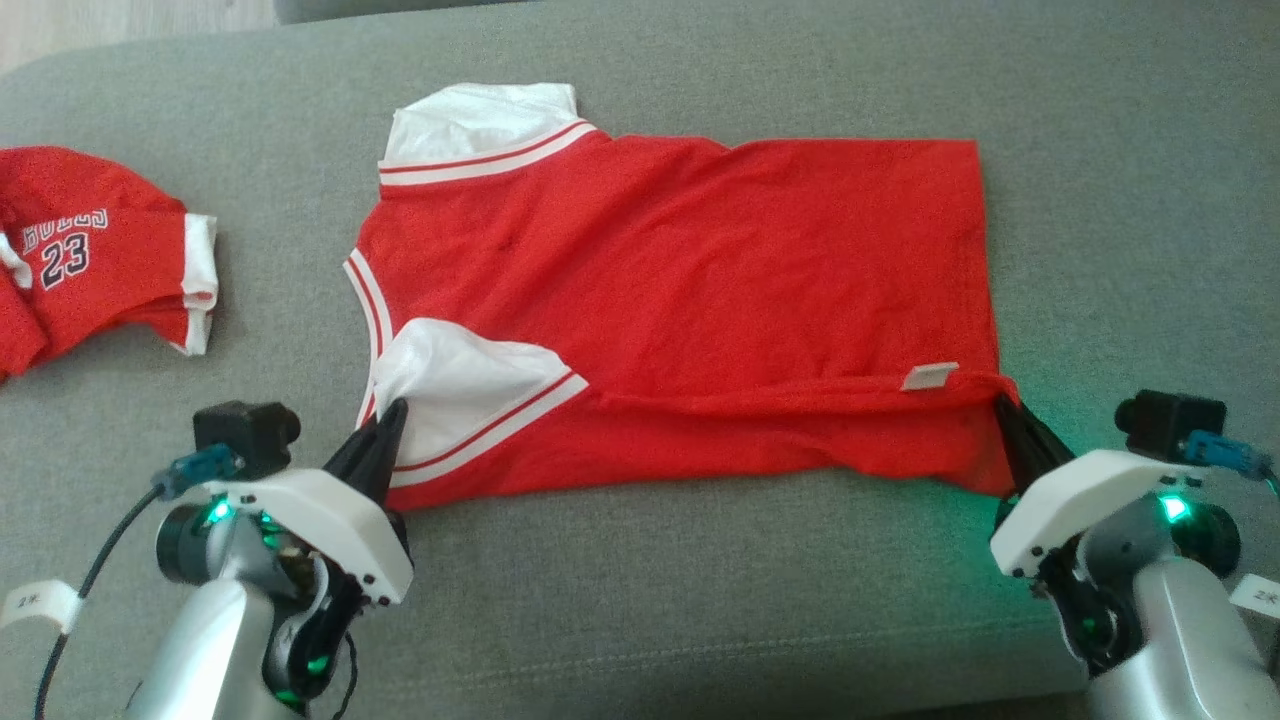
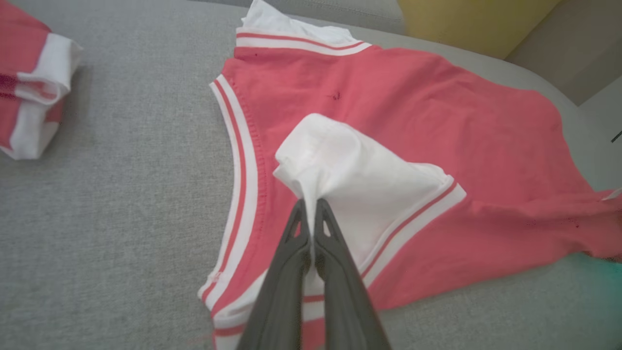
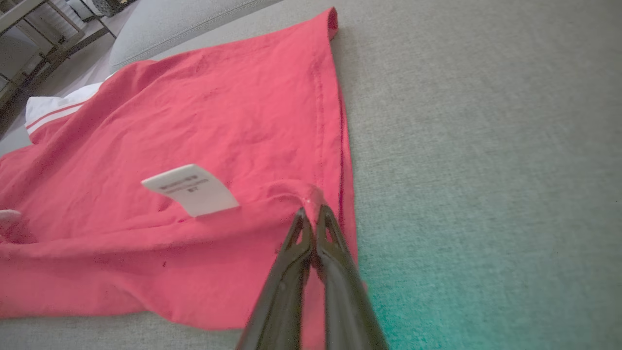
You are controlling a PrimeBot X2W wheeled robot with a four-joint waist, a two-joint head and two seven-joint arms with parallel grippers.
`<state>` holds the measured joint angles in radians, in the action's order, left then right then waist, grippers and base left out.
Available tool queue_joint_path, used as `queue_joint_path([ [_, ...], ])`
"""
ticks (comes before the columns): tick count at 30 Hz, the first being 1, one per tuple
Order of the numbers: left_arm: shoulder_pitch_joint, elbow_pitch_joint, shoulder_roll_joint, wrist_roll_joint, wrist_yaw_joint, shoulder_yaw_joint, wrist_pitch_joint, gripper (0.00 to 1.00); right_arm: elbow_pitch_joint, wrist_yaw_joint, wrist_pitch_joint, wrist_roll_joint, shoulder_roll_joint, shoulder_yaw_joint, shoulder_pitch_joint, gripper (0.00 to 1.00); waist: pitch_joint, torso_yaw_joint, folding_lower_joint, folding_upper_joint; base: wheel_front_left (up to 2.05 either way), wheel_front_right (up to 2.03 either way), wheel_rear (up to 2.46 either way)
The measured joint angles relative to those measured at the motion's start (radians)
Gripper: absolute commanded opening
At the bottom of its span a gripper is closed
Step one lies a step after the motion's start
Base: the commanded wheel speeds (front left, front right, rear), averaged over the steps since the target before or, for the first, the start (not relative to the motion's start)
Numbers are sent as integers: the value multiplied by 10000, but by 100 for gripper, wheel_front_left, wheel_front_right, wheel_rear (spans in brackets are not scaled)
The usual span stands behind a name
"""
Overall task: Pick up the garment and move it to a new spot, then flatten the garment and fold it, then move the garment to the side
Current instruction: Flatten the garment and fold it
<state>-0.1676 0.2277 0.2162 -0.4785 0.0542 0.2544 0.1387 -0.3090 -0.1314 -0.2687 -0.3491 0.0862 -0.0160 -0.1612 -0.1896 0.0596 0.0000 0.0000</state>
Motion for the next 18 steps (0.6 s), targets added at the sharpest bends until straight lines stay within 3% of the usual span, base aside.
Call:
queue_joint_path([
  [1, -43, 151, -10, 0, 0, 13, -69, 91, -117, 0, 180, -63, 27, 102, -87, 22, -34, -10, 0, 0, 0, 0, 0],
  [2, -43, 151, -10, 0, 0, 13, -69, 100, -117, 0, 180, -63, 27, 102, -87, 72, -34, -10, 0, 0, 0, 0, 0],
  [3, -57, 253, -19, 0, 2, 25, -173, 100, -211, 0, 359, -121, 48, 167, -152, 100, -56, -23, 0, 0, 0, 0, 0],
  [11, 154, 493, -339, -35, -372, -211, -1801, 100, -299, 0, 1827, -13, 61, 215, -164, 100, 88, -86, 0, 0, 0, 0, 0],
  [18, 975, -77, -502, 706, -1005, -410, -3545, 100, 874, 0, 3187, 1373, -84, -19, 228, 100, 448, -137, 0, 0, 0, 0, 0],
])
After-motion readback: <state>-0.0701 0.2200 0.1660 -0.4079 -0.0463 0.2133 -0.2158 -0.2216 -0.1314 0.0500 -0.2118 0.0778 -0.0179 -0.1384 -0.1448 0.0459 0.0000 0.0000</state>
